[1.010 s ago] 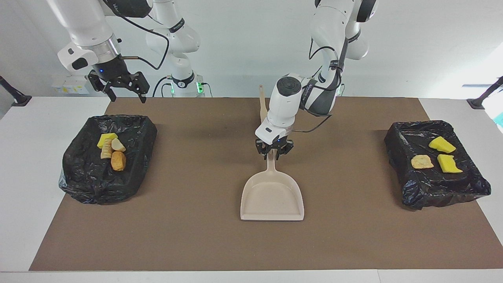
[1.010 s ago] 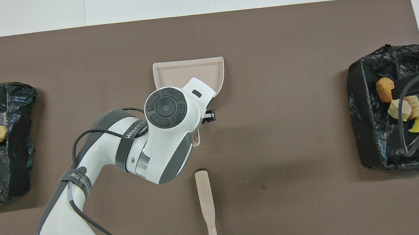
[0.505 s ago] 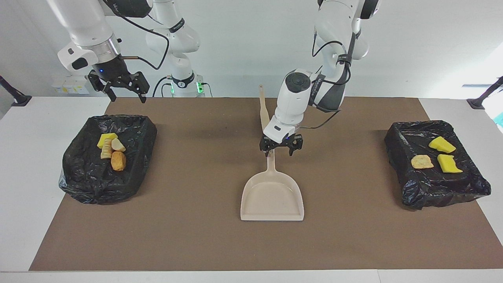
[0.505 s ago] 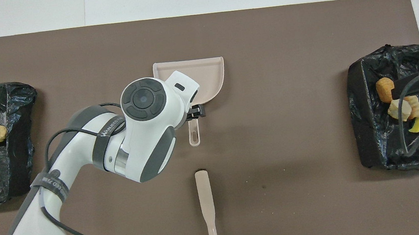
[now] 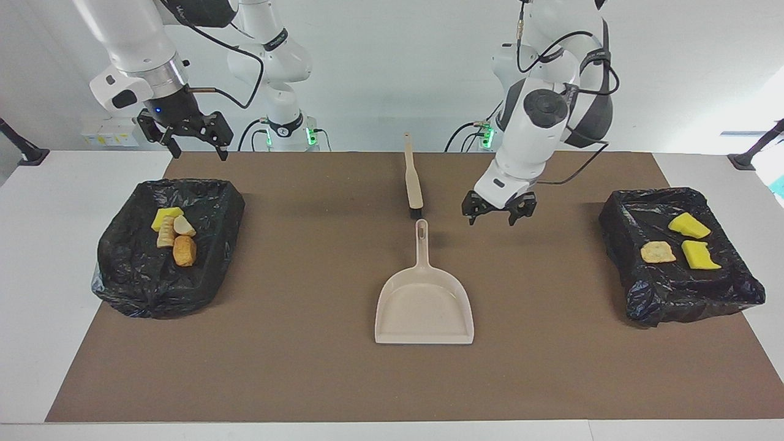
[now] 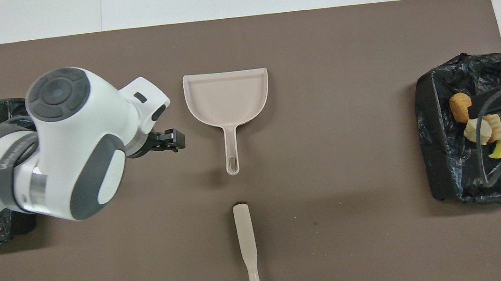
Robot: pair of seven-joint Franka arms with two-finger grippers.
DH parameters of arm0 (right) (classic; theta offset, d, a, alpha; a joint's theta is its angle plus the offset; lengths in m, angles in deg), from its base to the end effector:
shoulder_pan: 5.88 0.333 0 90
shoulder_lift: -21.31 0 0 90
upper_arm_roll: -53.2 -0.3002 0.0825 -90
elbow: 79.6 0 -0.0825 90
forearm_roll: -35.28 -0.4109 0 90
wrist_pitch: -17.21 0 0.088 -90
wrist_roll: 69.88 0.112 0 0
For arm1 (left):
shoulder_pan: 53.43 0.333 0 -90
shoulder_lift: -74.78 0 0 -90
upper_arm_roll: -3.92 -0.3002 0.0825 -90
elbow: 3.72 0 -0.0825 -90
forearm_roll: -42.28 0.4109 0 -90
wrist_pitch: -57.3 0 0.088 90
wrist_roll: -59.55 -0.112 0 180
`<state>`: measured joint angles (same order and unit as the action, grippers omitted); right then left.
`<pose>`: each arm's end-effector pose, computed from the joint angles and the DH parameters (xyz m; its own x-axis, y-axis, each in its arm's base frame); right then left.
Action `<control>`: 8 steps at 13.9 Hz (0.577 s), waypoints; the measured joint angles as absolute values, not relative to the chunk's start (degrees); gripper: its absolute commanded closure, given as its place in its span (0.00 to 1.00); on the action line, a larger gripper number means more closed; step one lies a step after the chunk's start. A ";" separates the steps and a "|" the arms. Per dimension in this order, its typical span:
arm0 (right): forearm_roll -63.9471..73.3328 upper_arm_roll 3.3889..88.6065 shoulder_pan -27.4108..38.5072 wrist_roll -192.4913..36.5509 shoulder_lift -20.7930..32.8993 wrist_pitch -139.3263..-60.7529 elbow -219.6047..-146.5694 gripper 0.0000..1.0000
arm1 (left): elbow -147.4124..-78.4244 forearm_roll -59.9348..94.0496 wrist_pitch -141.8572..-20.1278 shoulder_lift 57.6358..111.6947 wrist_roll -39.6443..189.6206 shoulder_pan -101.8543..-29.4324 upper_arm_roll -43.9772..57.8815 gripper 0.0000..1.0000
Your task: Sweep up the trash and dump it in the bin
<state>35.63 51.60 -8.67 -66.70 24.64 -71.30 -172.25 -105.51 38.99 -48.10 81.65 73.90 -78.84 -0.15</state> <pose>0.5611 -0.0119 0.6116 0.9970 -0.0764 -0.0137 -0.0763 -0.9970 0.0085 0.5706 -0.2296 0.4513 0.9921 -0.1060 -0.0665 -0.1042 -0.9941 0.0304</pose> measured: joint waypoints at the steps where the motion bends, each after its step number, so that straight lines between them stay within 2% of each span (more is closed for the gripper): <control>1: 35.63 51.59 -8.67 -66.70 24.64 -71.30 -172.25 0.00 | -106.34 38.99 -46.13 79.87 71.69 -77.26 -0.18 0.00; 4: 35.63 51.60 -8.67 -66.70 24.64 -71.30 -172.25 0.00 | -107.98 38.99 -42.32 76.63 67.76 -73.01 -0.25 0.00; 8: 35.63 51.60 -8.67 -66.70 24.64 -71.30 -172.26 0.00 | -109.20 38.99 -40.94 74.85 66.04 -68.08 -0.28 0.00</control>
<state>35.63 51.60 -8.67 -66.70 24.64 -71.30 -172.26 -109.20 38.99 -40.94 74.85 66.04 -68.08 -0.28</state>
